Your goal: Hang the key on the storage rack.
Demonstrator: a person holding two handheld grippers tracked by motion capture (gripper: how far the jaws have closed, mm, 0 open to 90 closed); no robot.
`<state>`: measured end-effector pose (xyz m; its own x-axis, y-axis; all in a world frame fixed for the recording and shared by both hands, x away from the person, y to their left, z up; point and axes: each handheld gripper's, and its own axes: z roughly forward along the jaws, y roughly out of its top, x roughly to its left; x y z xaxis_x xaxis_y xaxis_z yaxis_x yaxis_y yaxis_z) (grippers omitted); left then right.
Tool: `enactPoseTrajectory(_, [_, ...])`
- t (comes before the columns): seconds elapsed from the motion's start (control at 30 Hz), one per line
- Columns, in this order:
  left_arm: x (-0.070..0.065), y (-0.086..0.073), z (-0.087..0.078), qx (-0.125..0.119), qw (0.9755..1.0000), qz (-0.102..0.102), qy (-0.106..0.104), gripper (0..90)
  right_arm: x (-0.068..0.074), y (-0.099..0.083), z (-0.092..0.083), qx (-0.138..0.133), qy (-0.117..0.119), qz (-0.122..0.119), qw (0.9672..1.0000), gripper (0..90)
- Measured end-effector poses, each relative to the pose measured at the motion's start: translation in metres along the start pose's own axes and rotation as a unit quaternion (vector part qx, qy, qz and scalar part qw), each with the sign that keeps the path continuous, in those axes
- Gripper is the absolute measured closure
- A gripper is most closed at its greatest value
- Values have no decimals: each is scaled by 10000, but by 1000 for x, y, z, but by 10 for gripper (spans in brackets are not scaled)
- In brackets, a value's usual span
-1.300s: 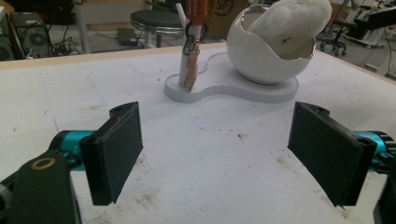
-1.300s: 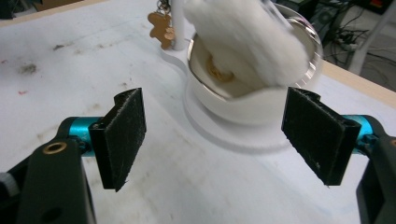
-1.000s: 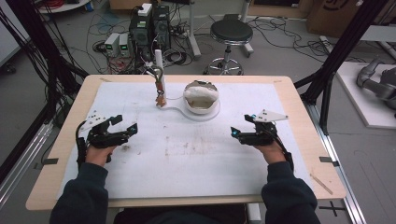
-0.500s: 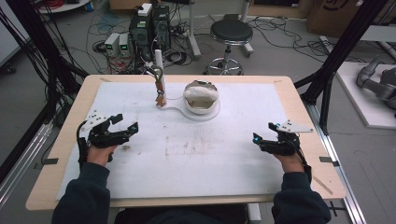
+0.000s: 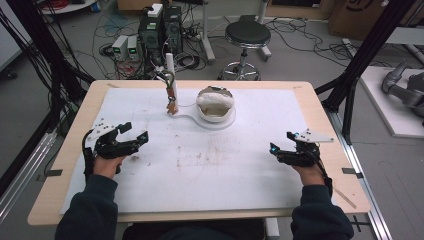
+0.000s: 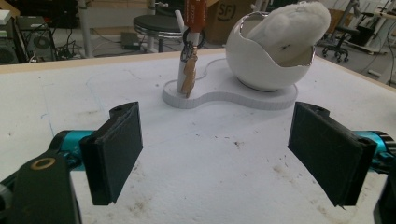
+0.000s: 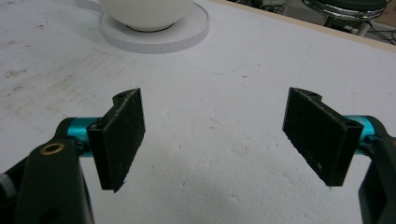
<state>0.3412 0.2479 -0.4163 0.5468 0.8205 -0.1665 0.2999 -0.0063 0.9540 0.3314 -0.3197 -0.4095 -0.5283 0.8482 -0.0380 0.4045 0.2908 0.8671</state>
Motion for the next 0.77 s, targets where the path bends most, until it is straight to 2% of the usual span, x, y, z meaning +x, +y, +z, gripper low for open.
enactPoseTrajectory(0.77, [-1,-1,1,23,10000,-4,1,175,0,1,4,17,18,-24,10000,213])
